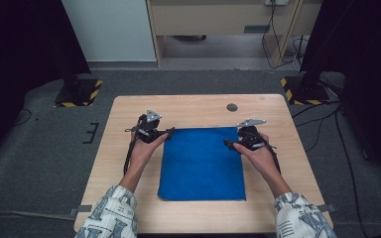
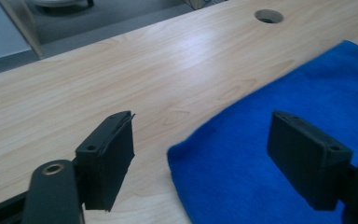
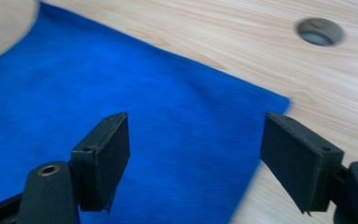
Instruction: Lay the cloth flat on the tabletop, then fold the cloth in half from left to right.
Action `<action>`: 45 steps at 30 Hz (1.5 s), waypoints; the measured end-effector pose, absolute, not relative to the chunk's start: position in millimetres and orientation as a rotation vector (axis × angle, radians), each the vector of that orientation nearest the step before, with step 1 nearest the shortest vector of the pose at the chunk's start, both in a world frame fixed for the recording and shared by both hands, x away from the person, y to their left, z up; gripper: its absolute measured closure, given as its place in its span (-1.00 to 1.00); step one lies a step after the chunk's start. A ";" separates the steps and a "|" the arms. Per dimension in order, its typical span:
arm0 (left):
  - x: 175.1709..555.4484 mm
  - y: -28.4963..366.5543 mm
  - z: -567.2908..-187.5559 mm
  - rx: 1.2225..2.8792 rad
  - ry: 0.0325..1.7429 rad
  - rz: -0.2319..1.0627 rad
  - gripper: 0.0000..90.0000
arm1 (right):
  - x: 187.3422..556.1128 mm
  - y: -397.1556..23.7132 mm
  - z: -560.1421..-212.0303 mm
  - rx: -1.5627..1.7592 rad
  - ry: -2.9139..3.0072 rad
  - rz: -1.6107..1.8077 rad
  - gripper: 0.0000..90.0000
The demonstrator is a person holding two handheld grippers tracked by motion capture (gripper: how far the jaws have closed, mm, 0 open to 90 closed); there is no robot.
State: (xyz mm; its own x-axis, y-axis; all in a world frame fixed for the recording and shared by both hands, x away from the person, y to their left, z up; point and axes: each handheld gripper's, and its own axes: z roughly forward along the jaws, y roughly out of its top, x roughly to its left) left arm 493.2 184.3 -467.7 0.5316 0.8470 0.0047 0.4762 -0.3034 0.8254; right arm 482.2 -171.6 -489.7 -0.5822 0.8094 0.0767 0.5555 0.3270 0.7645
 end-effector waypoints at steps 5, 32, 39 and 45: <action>491.4 185.3 -468.0 1.951 1.072 0.550 -0.64 | 467.6 -153.0 -492.0 1.141 2.344 1.130 -0.54; 478.7 213.2 -480.1 1.947 1.101 0.526 -0.72 | 387.5 -30.3 -494.1 0.764 2.617 1.211 -0.59; 478.1 220.5 -481.7 1.945 1.106 0.533 -0.72 | 370.3 -1.1 -500.9 0.729 2.639 1.214 -0.39; 476.1 220.3 -487.2 1.977 1.116 0.560 -0.72 | 352.9 18.2 -505.9 0.680 2.676 1.203 -0.22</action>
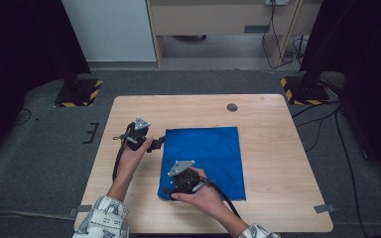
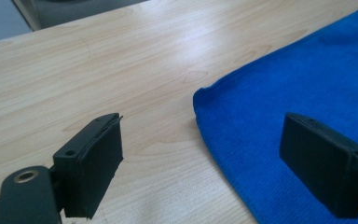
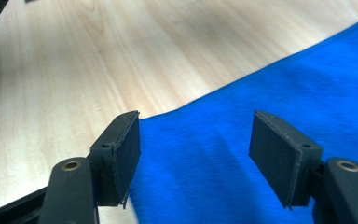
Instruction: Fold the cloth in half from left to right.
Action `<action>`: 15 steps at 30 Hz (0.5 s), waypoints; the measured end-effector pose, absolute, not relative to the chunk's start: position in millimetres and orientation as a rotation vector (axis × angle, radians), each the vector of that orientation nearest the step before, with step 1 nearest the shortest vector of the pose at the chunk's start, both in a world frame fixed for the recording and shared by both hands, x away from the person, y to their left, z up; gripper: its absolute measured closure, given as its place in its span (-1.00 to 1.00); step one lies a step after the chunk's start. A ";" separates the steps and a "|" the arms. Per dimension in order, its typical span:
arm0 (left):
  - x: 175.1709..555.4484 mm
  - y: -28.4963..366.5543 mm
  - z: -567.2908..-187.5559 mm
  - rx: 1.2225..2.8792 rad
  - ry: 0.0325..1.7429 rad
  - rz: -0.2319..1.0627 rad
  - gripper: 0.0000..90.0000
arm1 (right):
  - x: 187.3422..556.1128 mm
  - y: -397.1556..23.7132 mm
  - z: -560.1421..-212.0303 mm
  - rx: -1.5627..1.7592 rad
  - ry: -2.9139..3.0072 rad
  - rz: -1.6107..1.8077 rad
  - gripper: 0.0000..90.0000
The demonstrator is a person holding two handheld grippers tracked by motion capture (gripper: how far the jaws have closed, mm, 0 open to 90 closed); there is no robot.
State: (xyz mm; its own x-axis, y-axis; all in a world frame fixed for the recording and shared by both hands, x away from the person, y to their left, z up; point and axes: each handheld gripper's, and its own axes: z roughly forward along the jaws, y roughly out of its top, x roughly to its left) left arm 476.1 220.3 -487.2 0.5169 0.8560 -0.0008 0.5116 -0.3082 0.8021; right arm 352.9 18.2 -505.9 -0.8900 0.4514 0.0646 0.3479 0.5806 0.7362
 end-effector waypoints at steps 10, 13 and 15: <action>476.6 218.9 -493.0 2.004 1.116 0.554 -0.72 | 322.0 32.6 -509.5 0.605 2.673 1.249 -0.09; 476.3 218.2 -492.5 1.998 1.112 0.553 -0.72 | 319.3 35.7 -511.2 0.600 2.665 1.236 -0.02; 476.3 218.3 -492.2 1.997 1.110 0.554 -0.72 | 318.9 39.6 -514.1 0.601 2.668 1.210 0.08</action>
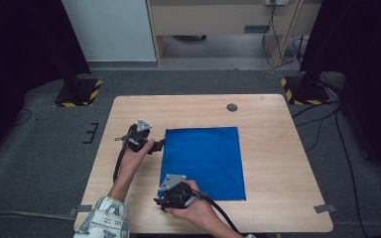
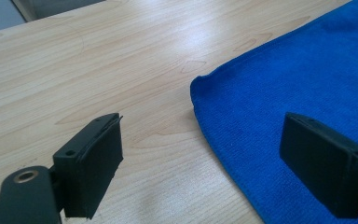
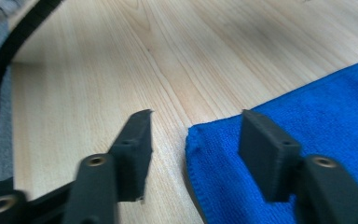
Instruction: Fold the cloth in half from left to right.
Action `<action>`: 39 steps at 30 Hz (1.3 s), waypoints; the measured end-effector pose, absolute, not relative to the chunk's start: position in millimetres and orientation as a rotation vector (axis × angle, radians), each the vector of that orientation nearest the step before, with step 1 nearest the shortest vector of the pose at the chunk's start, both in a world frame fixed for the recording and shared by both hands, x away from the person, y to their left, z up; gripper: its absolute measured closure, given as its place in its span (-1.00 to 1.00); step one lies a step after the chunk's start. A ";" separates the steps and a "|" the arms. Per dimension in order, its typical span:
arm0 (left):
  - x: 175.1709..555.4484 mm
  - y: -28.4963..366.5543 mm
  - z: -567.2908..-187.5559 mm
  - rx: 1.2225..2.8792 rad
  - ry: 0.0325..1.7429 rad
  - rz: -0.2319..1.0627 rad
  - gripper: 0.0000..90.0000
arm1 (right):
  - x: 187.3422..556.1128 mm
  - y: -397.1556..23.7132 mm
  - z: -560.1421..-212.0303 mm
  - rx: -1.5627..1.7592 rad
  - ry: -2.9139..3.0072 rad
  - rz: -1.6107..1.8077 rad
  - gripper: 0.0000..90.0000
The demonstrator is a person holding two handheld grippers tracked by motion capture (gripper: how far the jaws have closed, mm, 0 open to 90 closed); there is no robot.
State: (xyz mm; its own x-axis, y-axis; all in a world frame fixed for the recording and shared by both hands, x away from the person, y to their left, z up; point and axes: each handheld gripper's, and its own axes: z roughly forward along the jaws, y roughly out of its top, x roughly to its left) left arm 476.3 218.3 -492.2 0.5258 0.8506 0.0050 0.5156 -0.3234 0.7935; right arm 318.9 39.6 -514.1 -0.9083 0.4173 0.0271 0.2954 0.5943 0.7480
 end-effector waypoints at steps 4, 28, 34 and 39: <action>476.9 219.3 -492.5 1.983 1.124 0.542 -0.72 | 320.0 45.3 -518.1 0.621 2.660 1.170 0.21; 505.6 207.2 -500.5 1.981 1.122 0.451 -0.46 | 311.3 45.8 -514.5 0.632 2.695 1.223 0.95; 521.5 202.9 -514.4 2.054 1.113 0.439 -0.44 | 311.0 43.1 -517.7 0.670 2.678 1.241 0.94; 527.7 206.7 -524.3 2.038 1.130 0.436 -0.39 | 310.7 42.6 -520.1 0.690 2.673 1.238 0.94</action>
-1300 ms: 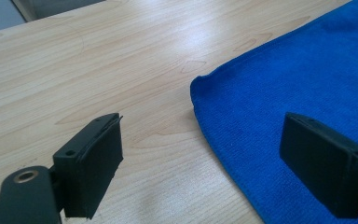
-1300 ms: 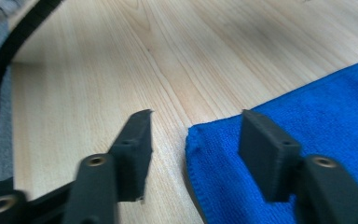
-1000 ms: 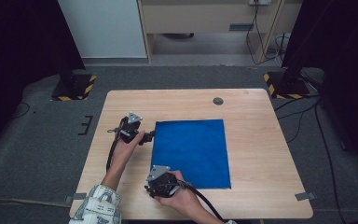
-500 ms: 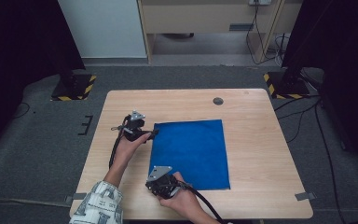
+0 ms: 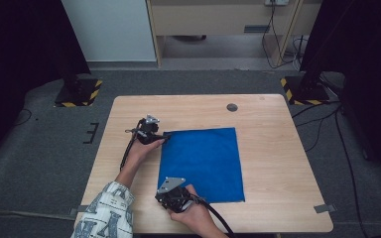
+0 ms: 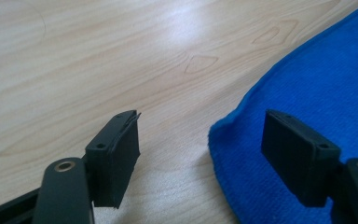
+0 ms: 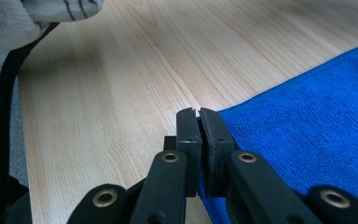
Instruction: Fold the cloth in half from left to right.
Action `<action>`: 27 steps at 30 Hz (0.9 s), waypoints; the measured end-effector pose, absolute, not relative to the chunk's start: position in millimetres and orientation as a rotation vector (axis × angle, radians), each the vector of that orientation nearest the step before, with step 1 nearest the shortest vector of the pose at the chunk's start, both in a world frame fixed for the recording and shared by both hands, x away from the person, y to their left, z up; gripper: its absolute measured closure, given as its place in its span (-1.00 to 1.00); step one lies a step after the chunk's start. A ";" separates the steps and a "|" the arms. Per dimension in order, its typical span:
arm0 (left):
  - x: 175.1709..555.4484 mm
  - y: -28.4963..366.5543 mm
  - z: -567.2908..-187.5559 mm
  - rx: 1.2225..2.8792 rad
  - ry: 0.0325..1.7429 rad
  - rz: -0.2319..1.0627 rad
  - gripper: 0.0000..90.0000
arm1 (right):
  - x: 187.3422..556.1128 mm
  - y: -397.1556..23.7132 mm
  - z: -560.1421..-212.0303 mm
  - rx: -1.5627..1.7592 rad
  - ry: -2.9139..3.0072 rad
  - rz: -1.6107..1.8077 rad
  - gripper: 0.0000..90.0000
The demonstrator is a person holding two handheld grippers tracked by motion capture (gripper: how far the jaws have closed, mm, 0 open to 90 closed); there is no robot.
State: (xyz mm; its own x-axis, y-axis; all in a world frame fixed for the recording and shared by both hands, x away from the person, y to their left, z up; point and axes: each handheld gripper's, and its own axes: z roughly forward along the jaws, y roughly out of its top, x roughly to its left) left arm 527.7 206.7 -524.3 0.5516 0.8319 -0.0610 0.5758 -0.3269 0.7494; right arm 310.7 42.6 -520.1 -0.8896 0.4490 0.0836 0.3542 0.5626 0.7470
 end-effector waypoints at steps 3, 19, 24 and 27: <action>529.6 210.1 -528.5 2.043 1.152 0.423 -0.34 | 310.2 42.2 -519.1 0.691 2.673 1.236 0.94; 528.5 200.5 -530.1 2.096 1.086 0.413 0.57 | 308.7 42.0 -517.2 0.684 2.671 1.249 0.93; 528.4 201.3 -526.2 2.081 1.077 0.423 0.88 | 307.1 42.5 -517.1 0.667 2.671 1.238 0.93; 528.0 201.5 -521.8 2.048 1.073 0.428 0.95 | 305.8 41.7 -516.8 0.671 2.669 1.243 0.93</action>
